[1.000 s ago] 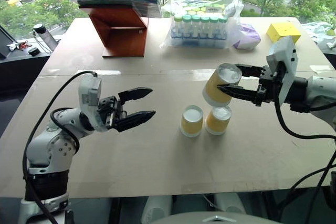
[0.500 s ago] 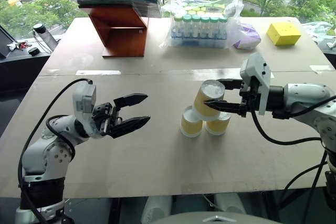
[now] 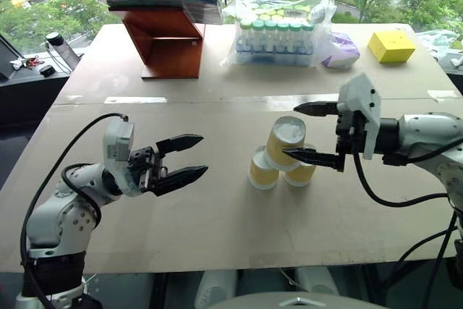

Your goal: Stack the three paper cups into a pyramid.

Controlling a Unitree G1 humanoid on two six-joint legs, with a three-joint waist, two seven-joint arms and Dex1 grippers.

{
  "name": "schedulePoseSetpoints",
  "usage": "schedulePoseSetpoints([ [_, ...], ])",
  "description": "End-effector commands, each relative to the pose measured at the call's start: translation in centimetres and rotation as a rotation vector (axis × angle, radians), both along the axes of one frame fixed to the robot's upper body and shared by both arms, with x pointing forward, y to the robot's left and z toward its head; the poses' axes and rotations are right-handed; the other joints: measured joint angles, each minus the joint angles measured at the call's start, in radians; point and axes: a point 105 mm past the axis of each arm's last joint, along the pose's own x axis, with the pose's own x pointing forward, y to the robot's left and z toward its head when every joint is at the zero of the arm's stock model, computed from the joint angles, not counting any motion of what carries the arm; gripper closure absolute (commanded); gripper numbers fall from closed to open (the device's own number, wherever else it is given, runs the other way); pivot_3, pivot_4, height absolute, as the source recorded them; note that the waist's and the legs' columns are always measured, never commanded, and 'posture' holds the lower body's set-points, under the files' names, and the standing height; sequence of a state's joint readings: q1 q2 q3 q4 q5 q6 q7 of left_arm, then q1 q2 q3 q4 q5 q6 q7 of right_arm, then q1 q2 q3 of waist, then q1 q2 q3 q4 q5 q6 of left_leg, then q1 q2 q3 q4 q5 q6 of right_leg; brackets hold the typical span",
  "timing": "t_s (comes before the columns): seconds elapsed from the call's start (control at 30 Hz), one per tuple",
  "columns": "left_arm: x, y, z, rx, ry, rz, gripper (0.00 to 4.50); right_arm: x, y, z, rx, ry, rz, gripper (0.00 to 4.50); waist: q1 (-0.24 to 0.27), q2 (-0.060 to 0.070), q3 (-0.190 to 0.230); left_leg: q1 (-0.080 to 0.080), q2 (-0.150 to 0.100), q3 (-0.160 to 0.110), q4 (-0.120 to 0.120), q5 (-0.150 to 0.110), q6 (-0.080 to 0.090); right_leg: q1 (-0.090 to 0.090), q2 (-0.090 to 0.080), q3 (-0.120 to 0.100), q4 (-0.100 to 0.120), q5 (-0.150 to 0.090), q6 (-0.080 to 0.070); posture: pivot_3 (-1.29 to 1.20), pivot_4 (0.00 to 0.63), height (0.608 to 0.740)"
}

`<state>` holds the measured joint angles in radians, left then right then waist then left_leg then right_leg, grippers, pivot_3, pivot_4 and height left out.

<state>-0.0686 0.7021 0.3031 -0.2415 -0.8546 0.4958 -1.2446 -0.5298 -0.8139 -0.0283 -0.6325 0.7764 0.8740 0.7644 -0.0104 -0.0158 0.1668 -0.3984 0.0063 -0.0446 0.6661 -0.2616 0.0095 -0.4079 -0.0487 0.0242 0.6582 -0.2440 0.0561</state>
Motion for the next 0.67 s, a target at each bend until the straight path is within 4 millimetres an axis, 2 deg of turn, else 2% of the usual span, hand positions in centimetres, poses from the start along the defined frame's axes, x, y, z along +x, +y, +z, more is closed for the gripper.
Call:
schedulePoseSetpoints([
  [0.03,0.3,-0.6,-0.2,0.038,-0.013,0.044,0.00,-1.9,-1.6,1.9,0.069,-0.080,0.015,0.02,0.003,0.000,0.000,0.000,0.000,-0.002,0.000,0.000,0.000,0.000,0.000,0.000,0.000,0.000,0.000,0.00,0.150,0.740],
  [0.2,0.6,-0.7,-1.9,0.083,0.020,0.137,0.00,-3.3,-6.1,-0.1,0.100,-0.030,-0.156,0.02,0.007,-0.001,0.000,-0.001,-0.001,-0.003,-0.001,0.000,0.000,0.001,-0.001,-0.001,-0.001,0.000,0.000,0.00,0.150,0.740],
  [0.33,0.7,0.0,-2.8,0.118,0.017,0.198,0.00,-5.0,-8.3,-2.2,0.130,0.042,-0.247,0.02,0.003,0.000,0.000,0.001,0.000,-0.003,-0.002,0.000,0.000,0.001,0.000,-0.001,-0.001,0.000,0.000,0.00,0.150,0.740],
  [0.47,-0.1,2.1,-5.1,0.208,0.059,0.273,0.00,-6.7,-11.3,-5.6,0.111,0.081,-0.417,0.02,0.000,0.000,-0.001,0.002,0.000,-0.003,-0.002,0.000,0.000,0.001,0.001,-0.001,0.000,0.000,0.000,0.00,0.150,0.740],
  [0.53,-0.6,3.7,-6.4,0.240,0.106,0.323,0.00,-7.8,-13.6,-8.3,0.028,0.109,-0.501,0.02,-0.001,0.000,-0.001,0.002,0.000,-0.002,-0.002,0.000,0.000,0.001,0.001,0.001,0.000,0.000,0.000,0.00,0.150,0.740],
  [0.6,-0.9,4.7,-7.2,0.268,0.129,0.358,0.00,-8.7,-14.8,-9.4,0.027,0.123,-0.542,0.02,-0.001,-0.001,-0.001,0.002,0.000,0.000,-0.002,0.000,0.000,0.001,0.000,0.001,-0.001,-0.001,0.000,0.00,0.150,0.740],
  [0.67,-1.0,5.0,-7.5,0.288,0.128,0.365,0.00,-9.0,-15.0,-9.7,0.025,0.124,-0.540,0.02,-0.002,0.000,-0.001,0.003,0.001,0.005,-0.002,0.000,0.000,0.001,0.000,0.002,-0.002,-0.004,-0.002,0.00,0.150,0.740],
])
